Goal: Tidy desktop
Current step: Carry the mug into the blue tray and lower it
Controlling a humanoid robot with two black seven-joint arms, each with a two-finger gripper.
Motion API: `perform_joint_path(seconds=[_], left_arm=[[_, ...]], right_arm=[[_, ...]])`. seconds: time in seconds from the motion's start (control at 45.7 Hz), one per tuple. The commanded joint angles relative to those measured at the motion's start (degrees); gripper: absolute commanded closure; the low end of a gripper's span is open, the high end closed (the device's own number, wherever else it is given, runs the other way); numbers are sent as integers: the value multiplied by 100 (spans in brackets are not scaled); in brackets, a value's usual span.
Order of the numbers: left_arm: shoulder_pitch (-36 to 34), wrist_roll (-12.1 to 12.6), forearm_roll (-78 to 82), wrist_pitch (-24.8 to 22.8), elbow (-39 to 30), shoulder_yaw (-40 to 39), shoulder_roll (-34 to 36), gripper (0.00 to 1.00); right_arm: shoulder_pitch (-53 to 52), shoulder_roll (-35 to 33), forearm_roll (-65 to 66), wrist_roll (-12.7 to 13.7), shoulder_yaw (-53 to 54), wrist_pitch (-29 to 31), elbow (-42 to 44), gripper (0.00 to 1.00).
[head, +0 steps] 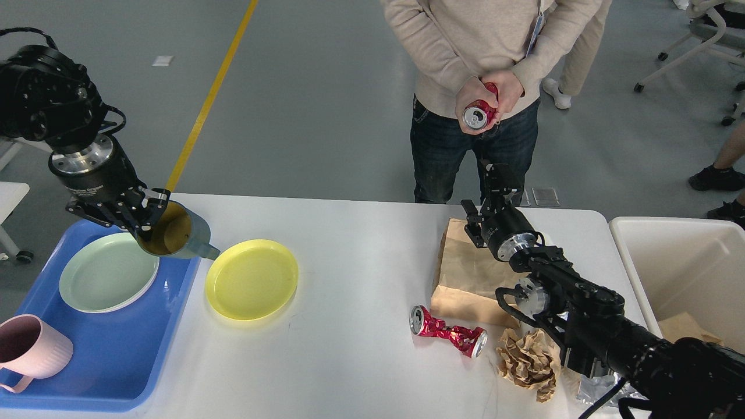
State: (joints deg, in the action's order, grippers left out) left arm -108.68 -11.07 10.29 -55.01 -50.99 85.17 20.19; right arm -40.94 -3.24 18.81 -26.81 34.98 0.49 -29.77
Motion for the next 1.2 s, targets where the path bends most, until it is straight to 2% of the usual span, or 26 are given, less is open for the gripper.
perform_joint_path(seconds=[0.0, 0.088, 0.35, 0.635, 0.81, 1.182], left_arm=[[118, 8, 8, 1, 72, 53, 90, 100], [478, 8, 8, 1, 168, 79, 283, 100], [1823, -18, -36, 1, 1187, -9, 1030, 100], [2834, -1, -27, 1, 1373, -483, 1233, 100], [3080, 8, -18, 1, 1373, -809, 1172, 100], [3265, -10, -18, 1, 1373, -818, 1154, 100]], right_arm=[[-2, -2, 0, 0, 0, 4, -2, 0], [-2, -2, 0, 0, 0, -5, -2, 0], [-2, -2, 0, 0, 0, -5, -2, 0], [-2, 7, 0, 0, 0, 4, -2, 0], [-2, -2, 0, 0, 0, 4, -2, 0], [-2, -2, 0, 0, 0, -5, -2, 0]])
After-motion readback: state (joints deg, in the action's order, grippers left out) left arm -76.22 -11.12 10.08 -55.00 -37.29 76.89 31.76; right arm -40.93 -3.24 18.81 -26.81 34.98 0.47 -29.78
